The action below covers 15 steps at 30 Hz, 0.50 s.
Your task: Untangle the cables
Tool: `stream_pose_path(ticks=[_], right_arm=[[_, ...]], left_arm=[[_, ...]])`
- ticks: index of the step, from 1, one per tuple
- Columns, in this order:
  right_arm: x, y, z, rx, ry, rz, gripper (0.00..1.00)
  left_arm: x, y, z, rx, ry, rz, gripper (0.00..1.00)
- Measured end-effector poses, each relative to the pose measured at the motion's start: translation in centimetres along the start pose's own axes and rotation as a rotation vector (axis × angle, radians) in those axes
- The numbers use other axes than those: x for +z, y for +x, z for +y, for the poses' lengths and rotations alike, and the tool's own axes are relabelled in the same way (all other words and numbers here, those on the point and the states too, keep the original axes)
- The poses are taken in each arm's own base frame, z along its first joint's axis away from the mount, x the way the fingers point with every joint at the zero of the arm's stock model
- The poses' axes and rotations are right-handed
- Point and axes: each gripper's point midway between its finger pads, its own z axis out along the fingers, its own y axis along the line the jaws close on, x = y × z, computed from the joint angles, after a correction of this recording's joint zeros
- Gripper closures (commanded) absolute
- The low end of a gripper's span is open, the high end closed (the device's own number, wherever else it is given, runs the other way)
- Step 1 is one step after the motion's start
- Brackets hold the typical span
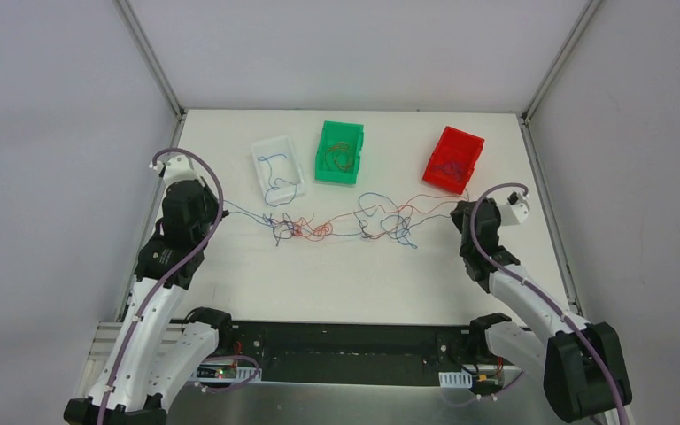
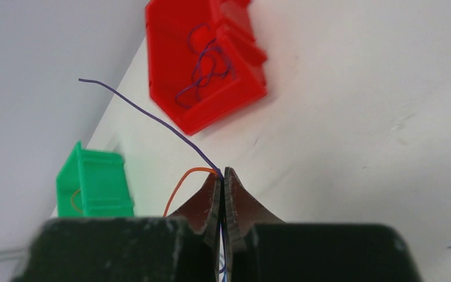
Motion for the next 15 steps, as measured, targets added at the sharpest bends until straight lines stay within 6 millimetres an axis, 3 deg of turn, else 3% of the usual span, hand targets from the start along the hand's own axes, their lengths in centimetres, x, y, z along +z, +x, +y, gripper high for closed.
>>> stream_pose_path(ticks=[5,9,11,14,15], right_arm=[[-0.4,-3.8,-2.9,0.017,0.135,-0.109,1.0],[-0.9,-3.7,-3.5,-0.016,0.141,-0.065,1.0],[-1.4,-2.5,-2.1,-0.053,0.055,0.018,1.0],[-2.9,-0.4,1.7,-0.094,-0.147,0.17,1.0],[-3.5,0.4,3.2,-0.113,-0.215,0.231,1.0]], left_arm=[[-0.3,-1.1,2.0,-0.022,-0.1,-0.06,1.0],[0.0,-0.7,1.6,-0.009,-0.081,-0.037,1.0],[0.4,0.0,0.5,0.014,-0.027,0.002,1.0],[1.4,2.5,-3.0,0.051,0.151,0.133,1.0],[1.7,3.7,-4.2,0.063,0.211,0.187,0.87]])
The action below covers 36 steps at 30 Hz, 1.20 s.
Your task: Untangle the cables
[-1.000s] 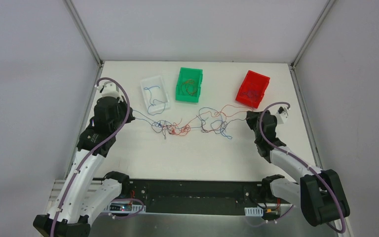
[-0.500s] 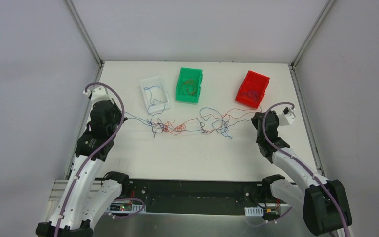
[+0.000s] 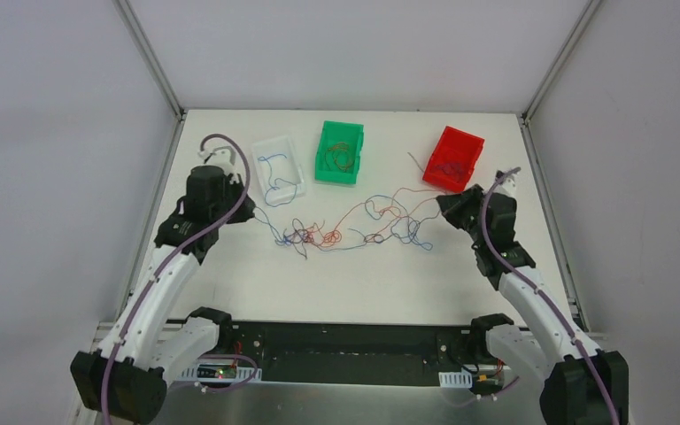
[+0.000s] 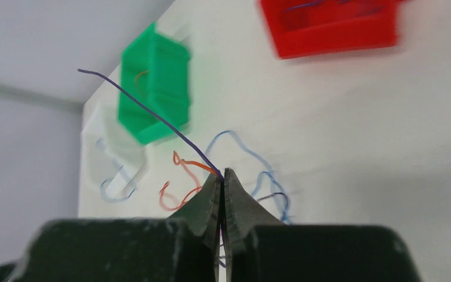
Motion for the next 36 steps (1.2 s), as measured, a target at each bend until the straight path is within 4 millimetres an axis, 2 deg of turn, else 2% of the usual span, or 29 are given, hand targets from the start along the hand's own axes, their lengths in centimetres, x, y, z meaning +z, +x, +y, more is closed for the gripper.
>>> stream_pose_path(ticks=[2,3,4,7,9,10,11,13,15,16,17,20,26,30,32,36], right_arm=[[-0.3,1.2,3.8,-0.053,-0.125,0.115,0.96],[-0.5,1.7,5.9,-0.082,-0.189,0.171,0.93],[-0.7,2.0,7.9,-0.105,-0.249,0.218,0.91],[-1.9,2.9,13.3,-0.154,-0.419,0.333,0.91],[-2.6,3.5,15.6,-0.17,-0.498,0.393,0.93],[-2.8,3.8,16.2,-0.172,-0.521,0.419,0.89],[-3.0,4.1,16.6,-0.173,-0.533,0.438,0.8],[-3.0,4.6,17.1,-0.168,-0.544,0.479,0.59],[-2.7,5.0,17.1,-0.157,-0.533,0.509,0.27],[-2.5,5.2,17.1,-0.155,-0.523,0.524,0.17],[-2.3,5.3,17.0,-0.152,-0.513,0.535,0.14],[-1.5,6.0,16.1,-0.15,-0.456,0.563,0.14],[-0.8,6.7,13.2,-0.17,-0.328,0.564,0.18],[-1.0,8.9,8.9,-0.209,-0.22,0.598,0.25],[-1.4,10.7,6.2,-0.244,-0.143,0.633,0.27],[-2.8,14.0,2.6,-0.318,-0.053,0.709,0.31]], left_arm=[[1.3,2.1,-1.9,0.031,0.084,0.104,0.52],[1.9,3.6,-3.2,0.059,0.126,0.166,0.4],[2.1,4.5,-4.0,0.091,0.153,0.197,0.36],[1.8,6.2,-6.9,0.176,0.243,0.236,0.3],[1.4,6.3,-8.9,0.207,0.317,0.219,0.29],[1.4,6.1,-9.8,0.213,0.351,0.199,0.29],[1.5,5.9,-10.6,0.216,0.382,0.173,0.28],[1.9,5.6,-11.9,0.221,0.442,0.118,0.28],[2.6,6.3,-12.8,0.231,0.503,0.077,0.28],[3.0,6.7,-13.1,0.236,0.527,0.063,0.28],[3.3,7.2,-13.3,0.243,0.548,0.055,0.28],[4.4,8.1,-13.9,0.268,0.587,0.037,0.28],[5.9,8.3,-15.4,0.32,0.642,0.005,0.29],[6.8,10.1,-16.6,0.369,0.68,0.043,0.33],[7.1,11.1,-17.4,0.387,0.708,0.074,0.35],[6.9,12.2,-19.0,0.412,0.768,0.093,0.36]])
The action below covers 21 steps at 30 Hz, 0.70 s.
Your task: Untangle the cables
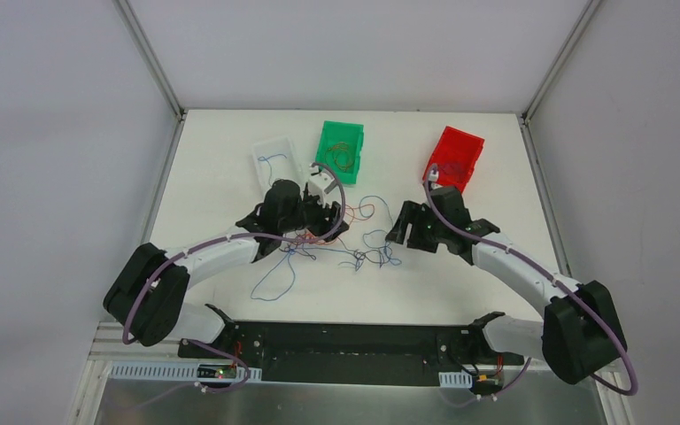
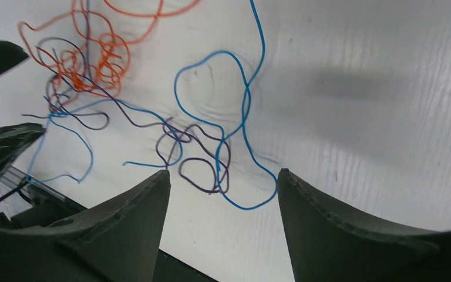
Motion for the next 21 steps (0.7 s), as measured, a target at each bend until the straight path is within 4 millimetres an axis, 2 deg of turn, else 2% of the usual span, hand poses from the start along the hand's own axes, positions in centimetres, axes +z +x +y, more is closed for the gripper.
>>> stream_pose_path(ticks=[6,11,16,21], right_arm=[[0.7,4.1,-2.5,-0.009,0.057,0.086,0.32],[0.0,6.1,-3.1,-0.009,0.011,0.087,0.33],[-0.3,5.8,-2.8,0.023,-0.017,0.038,0.37],[-0.1,4.6,-3.4,0.147,0.049,-0.028,0.42]], left_arm=[[0.4,-0.2,-2.6,0.057,0.1,-0.06,0.36],[0.4,0.1,-3.1,0.058,0.123,-0.057,0.37],[0.3,0.0,-3.4,0.058,0.141,-0.06,0.37],[0.0,-0.1,-3.6,0.063,0.149,-0.08,0.4]])
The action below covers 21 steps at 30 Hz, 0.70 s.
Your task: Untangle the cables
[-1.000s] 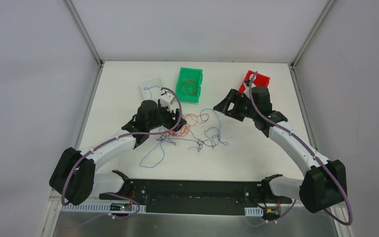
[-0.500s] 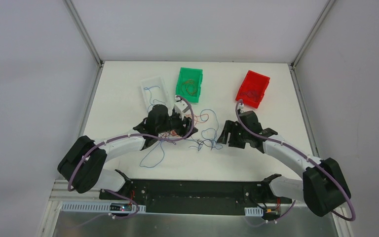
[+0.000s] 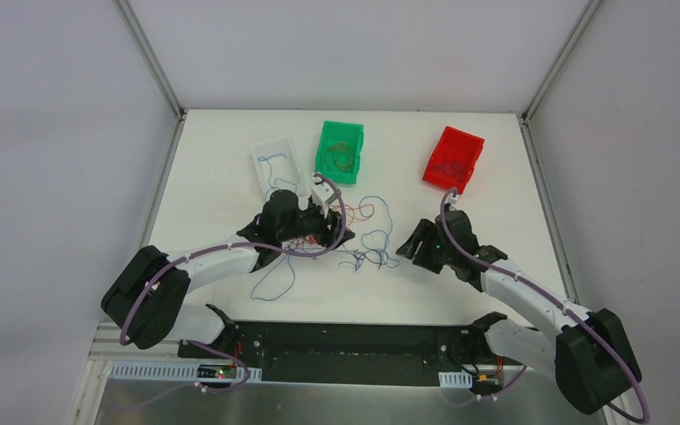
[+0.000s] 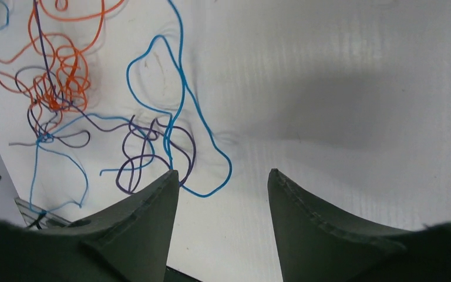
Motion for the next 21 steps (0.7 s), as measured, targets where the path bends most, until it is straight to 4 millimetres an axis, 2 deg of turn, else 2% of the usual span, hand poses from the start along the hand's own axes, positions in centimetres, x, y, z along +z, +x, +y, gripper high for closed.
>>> stream_pose_path(ticks=[8,14,21], right_arm=[[-1.1,-2.3,-1.4,0.298,0.093,-0.172,0.46],[-0.9,-1.3,-2.9,0.5,0.13,-0.193,0.48],[0.4,-0.1,-3.4,0.611,0.177,-0.137,0.5]], left_arm=[[-0.2,0.6,0.0,0.006,0.001,-0.009,0.4],[-0.1,0.2,0.1,0.011,-0.004,-0.022,0.35],[-0.3,-0.2,0.5,0.017,-0.033,-0.036,0.33]])
